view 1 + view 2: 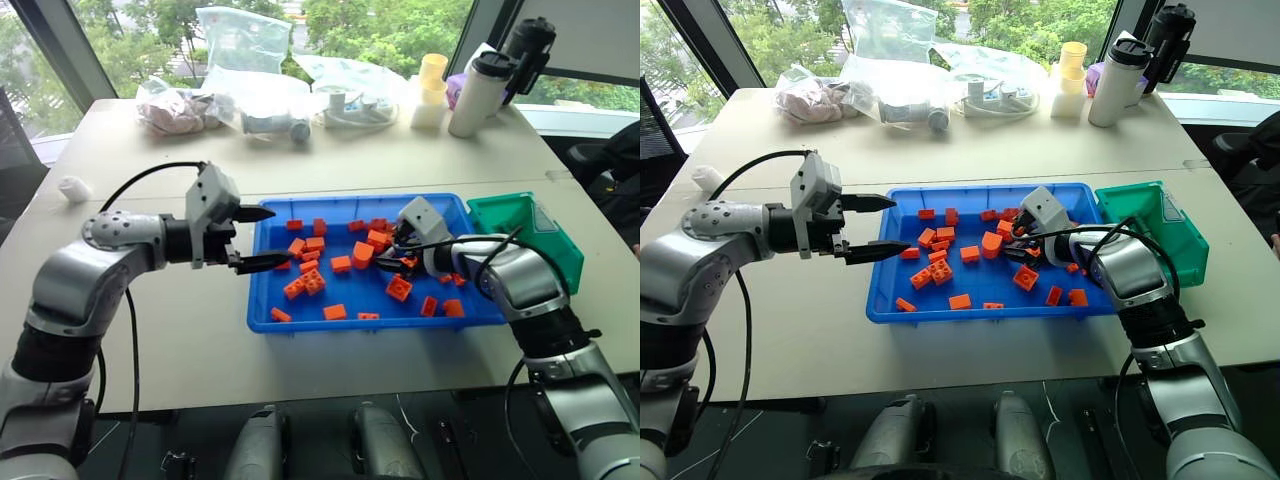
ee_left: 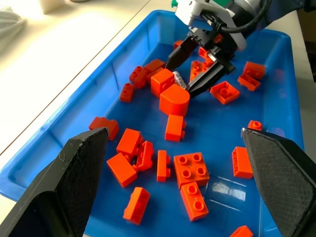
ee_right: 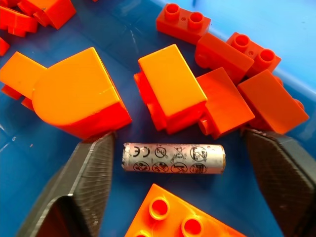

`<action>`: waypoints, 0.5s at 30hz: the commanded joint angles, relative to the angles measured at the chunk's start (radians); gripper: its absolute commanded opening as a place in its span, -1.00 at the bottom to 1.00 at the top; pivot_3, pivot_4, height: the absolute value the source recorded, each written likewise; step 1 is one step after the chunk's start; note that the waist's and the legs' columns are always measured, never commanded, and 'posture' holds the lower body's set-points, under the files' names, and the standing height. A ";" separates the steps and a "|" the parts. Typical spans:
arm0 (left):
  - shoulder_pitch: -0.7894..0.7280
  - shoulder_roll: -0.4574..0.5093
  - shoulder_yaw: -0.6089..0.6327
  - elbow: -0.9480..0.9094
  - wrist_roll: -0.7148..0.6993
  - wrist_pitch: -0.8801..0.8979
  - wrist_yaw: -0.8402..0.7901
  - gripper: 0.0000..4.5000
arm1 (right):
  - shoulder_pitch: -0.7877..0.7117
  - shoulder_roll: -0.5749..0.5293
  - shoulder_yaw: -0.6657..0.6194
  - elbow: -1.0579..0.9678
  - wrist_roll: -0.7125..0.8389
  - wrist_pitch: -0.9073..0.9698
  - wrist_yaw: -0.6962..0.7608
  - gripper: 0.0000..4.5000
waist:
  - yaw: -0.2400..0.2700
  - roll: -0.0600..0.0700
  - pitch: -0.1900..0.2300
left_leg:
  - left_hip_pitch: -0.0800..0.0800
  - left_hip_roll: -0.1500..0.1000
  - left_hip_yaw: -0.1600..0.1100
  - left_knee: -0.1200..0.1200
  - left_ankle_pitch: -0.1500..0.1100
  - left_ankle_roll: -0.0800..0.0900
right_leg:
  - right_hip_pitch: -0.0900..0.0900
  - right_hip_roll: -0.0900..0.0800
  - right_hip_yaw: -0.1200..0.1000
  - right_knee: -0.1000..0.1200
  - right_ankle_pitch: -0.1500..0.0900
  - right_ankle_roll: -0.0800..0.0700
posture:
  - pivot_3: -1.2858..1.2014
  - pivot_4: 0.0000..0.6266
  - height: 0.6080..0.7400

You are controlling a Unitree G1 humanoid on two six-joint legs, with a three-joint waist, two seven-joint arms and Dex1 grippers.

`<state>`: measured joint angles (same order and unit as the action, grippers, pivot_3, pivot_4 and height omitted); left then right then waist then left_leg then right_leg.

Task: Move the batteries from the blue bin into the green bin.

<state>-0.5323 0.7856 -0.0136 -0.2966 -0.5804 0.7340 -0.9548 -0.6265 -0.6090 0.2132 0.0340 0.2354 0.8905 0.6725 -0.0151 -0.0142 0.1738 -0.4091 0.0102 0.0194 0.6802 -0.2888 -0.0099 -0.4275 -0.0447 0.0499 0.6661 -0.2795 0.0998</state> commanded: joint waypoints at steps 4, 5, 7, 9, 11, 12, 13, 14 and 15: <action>-0.005 0.004 0.029 -0.022 -0.006 -0.008 0.002 1.00 | -0.005 -0.009 -0.015 -0.033 -0.018 0.010 0.004 -0.02 | 0.000 0.000 0.000 | 0.000 0.000 0.000 0.000 0.000 0.000 | 0.000 0.000 0.000 0.000 0.000 0.000 | 0.03 -0.52 1.00; -0.005 0.003 0.028 -0.021 -0.005 -0.010 0.003 1.00 | -0.005 -0.010 -0.020 -0.043 -0.021 0.012 0.001 -0.02 | 0.000 0.000 0.000 | 0.000 0.000 0.000 0.000 0.000 0.000 | 0.000 0.000 0.000 0.000 0.000 0.000 | 0.03 -0.52 1.00; -0.007 0.002 0.026 -0.019 -0.004 -0.012 0.003 1.00 | -0.007 -0.015 -0.028 -0.058 -0.026 0.015 -0.005 -0.02 | 0.000 0.000 0.000 | 0.000 0.000 0.000 0.000 0.000 0.000 | 0.000 0.000 0.000 0.000 0.000 0.000 | 0.03 -0.52 1.00; -0.009 0.001 0.026 -0.019 -0.005 -0.013 0.002 1.00 | -0.014 -0.026 -0.046 -0.079 -0.028 0.021 -0.013 -0.02 | 0.000 0.000 0.000 | 0.000 0.000 0.000 0.000 0.000 0.000 | 0.000 0.000 0.000 0.000 0.000 0.000 | 0.03 -0.52 1.00; -0.012 -0.006 0.037 -0.021 -0.020 -0.007 0.004 1.00 | -0.030 -0.038 -0.090 -0.117 -0.009 0.044 -0.016 -0.02 | 0.001 0.000 0.000 | 0.000 0.000 0.000 0.000 0.000 0.000 | 0.000 0.000 0.000 0.000 0.000 0.000 | 0.03 -0.52 1.00; -0.015 -0.011 0.047 -0.023 -0.034 -0.001 0.005 1.00 | -0.040 -0.038 -0.129 -0.145 0.019 0.064 -0.011 -0.02 | 0.002 0.000 0.000 | 0.000 0.000 0.000 0.000 0.000 0.000 | 0.000 0.000 0.000 0.000 0.000 0.000 | 0.03 -0.52 1.00; -0.020 -0.017 0.056 -0.024 -0.046 0.003 0.006 1.00 | -0.049 -0.034 -0.173 -0.174 0.055 0.088 -0.004 -0.02 | 0.001 0.000 0.000 | 0.000 0.000 0.000 0.000 0.000 0.000 | 0.000 0.000 0.000 0.000 0.000 0.000 | 0.03 -0.52 1.00; -0.022 -0.021 0.061 -0.024 -0.054 0.006 0.007 1.00 | -0.054 -0.030 -0.202 -0.194 0.080 0.106 0.001 -0.02 | 0.001 0.000 0.000 | 0.000 0.000 0.000 0.000 0.000 0.000 | 0.000 0.000 0.000 0.000 0.000 0.000 | 0.03 -0.52 1.00; -0.027 -0.029 0.067 -0.024 -0.065 0.008 0.012 1.00 | -0.054 -0.027 -0.237 -0.215 0.110 0.116 0.009 -0.02 | 0.001 0.000 0.000 | 0.000 0.000 0.000 0.000 0.000 0.000 | 0.000 0.000 0.000 0.000 0.000 0.000 | 0.03 -0.52 1.00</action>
<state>-0.5346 0.7614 0.0117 -0.2963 -0.6172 0.7398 -0.9506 -0.6545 -0.6342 0.0482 -0.1079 0.2918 0.9934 0.6696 -0.0141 -0.0141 0.1739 -0.4092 0.0103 0.0191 0.6802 -0.2888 -0.0099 -0.4276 -0.0450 0.0498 0.6662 -0.2795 0.0999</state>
